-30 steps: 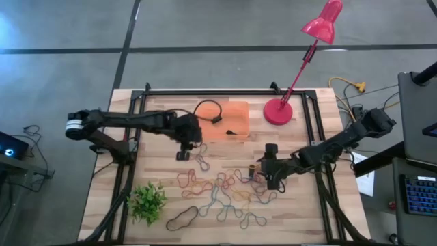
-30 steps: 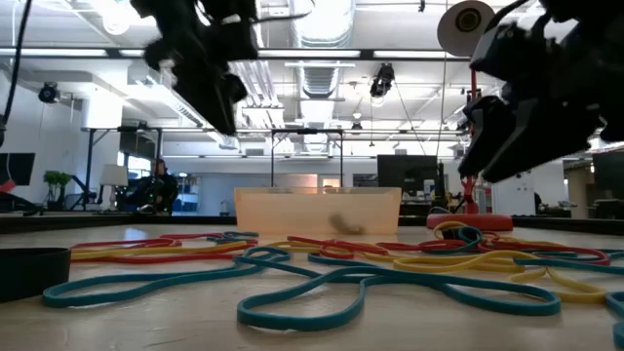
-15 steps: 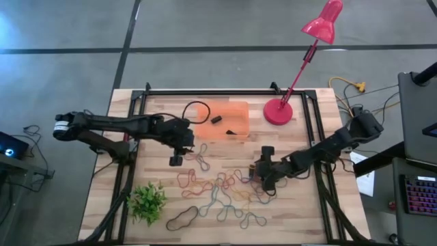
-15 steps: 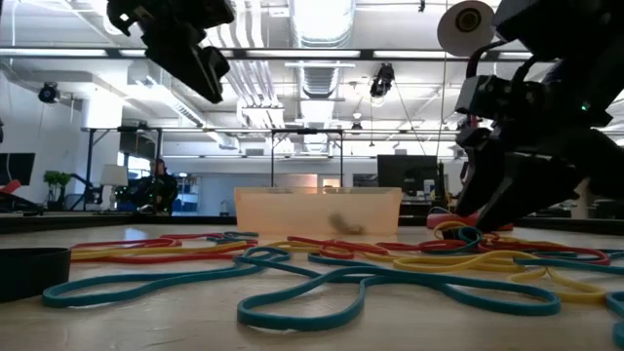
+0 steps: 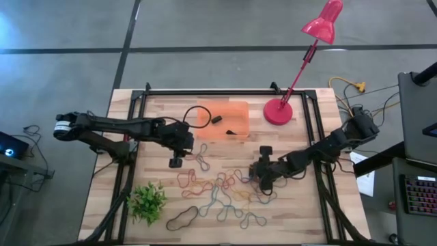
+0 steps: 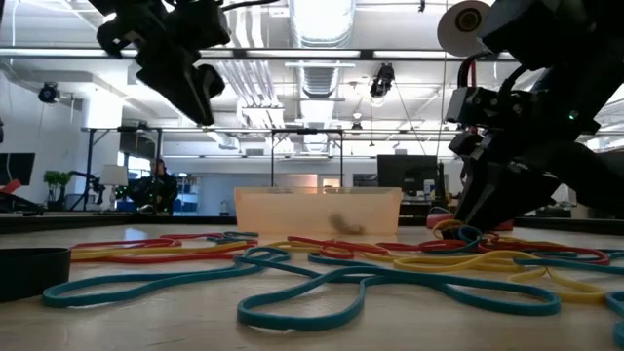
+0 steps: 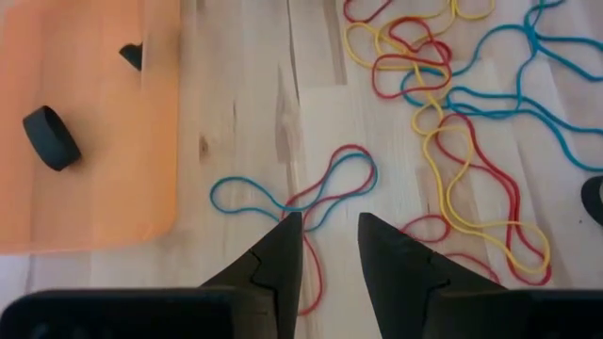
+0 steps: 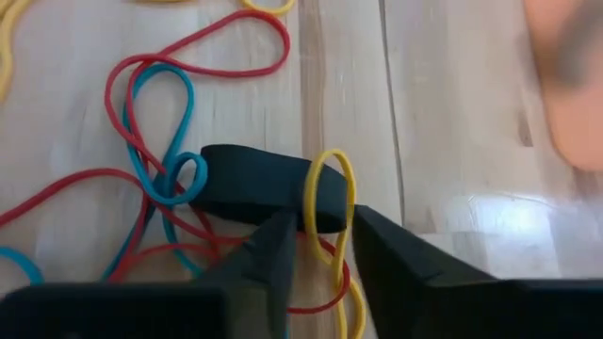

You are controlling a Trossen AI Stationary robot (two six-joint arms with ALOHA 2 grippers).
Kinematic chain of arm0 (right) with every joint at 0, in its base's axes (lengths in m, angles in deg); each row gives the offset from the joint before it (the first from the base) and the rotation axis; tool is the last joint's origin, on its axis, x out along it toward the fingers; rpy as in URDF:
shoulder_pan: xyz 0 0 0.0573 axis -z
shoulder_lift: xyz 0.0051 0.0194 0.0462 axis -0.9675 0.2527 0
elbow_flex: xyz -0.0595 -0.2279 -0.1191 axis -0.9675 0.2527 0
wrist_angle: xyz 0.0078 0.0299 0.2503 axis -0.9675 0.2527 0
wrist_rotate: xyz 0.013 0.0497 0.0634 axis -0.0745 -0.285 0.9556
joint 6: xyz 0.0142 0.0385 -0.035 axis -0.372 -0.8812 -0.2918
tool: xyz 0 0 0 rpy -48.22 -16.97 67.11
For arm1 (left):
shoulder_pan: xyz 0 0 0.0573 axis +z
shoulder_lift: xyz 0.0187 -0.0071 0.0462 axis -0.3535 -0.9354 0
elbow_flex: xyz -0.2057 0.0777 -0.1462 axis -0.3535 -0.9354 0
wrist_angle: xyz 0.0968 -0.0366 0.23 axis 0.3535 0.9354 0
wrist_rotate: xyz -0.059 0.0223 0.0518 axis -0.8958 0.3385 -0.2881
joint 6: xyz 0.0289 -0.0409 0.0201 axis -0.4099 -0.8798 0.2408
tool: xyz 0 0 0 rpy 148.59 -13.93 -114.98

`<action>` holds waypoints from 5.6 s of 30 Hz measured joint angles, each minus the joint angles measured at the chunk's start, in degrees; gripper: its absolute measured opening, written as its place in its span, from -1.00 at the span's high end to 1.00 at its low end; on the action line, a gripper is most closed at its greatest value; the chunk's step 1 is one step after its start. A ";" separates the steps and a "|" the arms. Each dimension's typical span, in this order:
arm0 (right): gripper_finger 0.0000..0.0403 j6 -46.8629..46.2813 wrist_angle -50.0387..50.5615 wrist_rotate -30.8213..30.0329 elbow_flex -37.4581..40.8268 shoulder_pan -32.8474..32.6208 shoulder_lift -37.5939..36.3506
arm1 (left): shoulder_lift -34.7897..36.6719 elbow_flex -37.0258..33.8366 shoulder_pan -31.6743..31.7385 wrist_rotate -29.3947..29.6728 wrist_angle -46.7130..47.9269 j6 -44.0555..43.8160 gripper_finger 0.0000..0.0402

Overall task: Pick and place rubber bands into bin
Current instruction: Put the yellow rubber band into the orange bin, then put the blue rubber band into the orange bin

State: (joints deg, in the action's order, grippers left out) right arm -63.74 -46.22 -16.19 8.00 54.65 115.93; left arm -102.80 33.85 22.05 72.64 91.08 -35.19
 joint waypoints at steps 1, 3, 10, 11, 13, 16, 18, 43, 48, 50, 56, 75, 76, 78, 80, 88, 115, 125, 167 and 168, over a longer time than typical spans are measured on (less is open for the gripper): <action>0.70 0.02 0.39 0.00 0.00 0.00 -0.38 | 0.00 -0.03 0.00 -0.01 0.20 0.00 0.55; 0.86 0.04 0.97 0.00 0.00 0.00 -1.08 | 0.00 -0.04 0.00 -0.01 0.05 0.02 0.55; 0.95 0.52 1.91 0.00 0.00 0.00 -3.78 | 0.01 -0.13 0.02 -0.01 -0.49 0.02 0.55; 0.96 0.70 1.87 -0.02 -0.02 0.00 -4.21 | 0.02 -0.15 0.02 -0.01 -0.79 0.03 0.55; 0.96 1.15 1.94 -0.07 -0.02 0.00 -5.30 | 0.02 -0.18 0.02 -0.01 -1.66 0.04 0.55; 0.96 1.70 1.93 -1.31 -0.02 0.00 -7.42 | 0.02 -0.18 0.02 -0.01 -2.25 0.06 0.55; 0.96 2.71 2.01 -1.83 -0.02 0.00 -9.16 | 0.02 -0.18 0.02 -0.03 -2.81 0.07 0.55; 0.96 35.60 -16.68 -12.13 -0.07 5.00 -30.44 | 0.00 -0.18 0.00 -0.04 -6.73 0.09 0.55; 0.96 37.63 -21.04 -8.91 -0.07 12.11 -28.79 | 0.00 -0.18 0.00 -0.05 -8.76 0.18 0.55; 0.96 37.38 -23.06 -5.55 -0.07 15.56 -27.45 | 0.00 -0.27 0.00 -0.04 -9.78 0.22 0.55; 0.96 35.34 -31.76 0.63 -0.07 24.52 -20.06 | 0.00 -3.49 0.00 -0.06 -16.47 0.22 0.55; 0.83 25.69 -39.66 13.77 -0.13 36.49 -2.06 | -0.02 -11.56 0.04 -0.05 -28.74 0.17 0.55; 0.79 25.29 -39.55 14.19 -0.13 36.48 -1.89 | -0.02 -11.56 0.04 -0.04 -28.76 0.15 0.55; 0.68 25.04 -39.07 14.32 -0.13 36.48 -1.92 | -0.04 -11.56 0.04 -0.05 -28.74 0.17 0.55; 0.56 25.03 -39.05 14.32 -0.13 36.52 -2.08 | -0.04 -11.56 0.04 -0.05 -28.69 0.17 0.55; 0.18 25.37 -34.88 29.80 -0.11 36.24 -4.63 | -0.76 -12.15 0.02 -0.15 -28.16 1.97 0.55; 0.24 15.40 -14.86 37.66 0.42 17.54 -19.64 | -16.55 -11.55 0.42 6.18 -27.77 -1.88 0.55; 0.30 14.15 -13.24 32.85 0.98 13.67 -19.63 | -20.41 -9.10 0.81 6.17 -28.30 -14.44 0.55; 0.50 11.58 -13.32 33.00 1.84 12.41 -19.61 | -13.77 -6.76 -0.05 8.22 -26.80 -13.27 1.00; 0.51 11.59 -13.29 33.00 1.84 12.41 -19.61 | -12.78 -6.61 -0.07 8.18 -26.75 -13.05 1.00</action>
State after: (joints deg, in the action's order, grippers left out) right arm -52.15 -59.51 16.82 9.83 67.07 96.32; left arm -115.58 27.24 21.98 80.82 64.34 -48.24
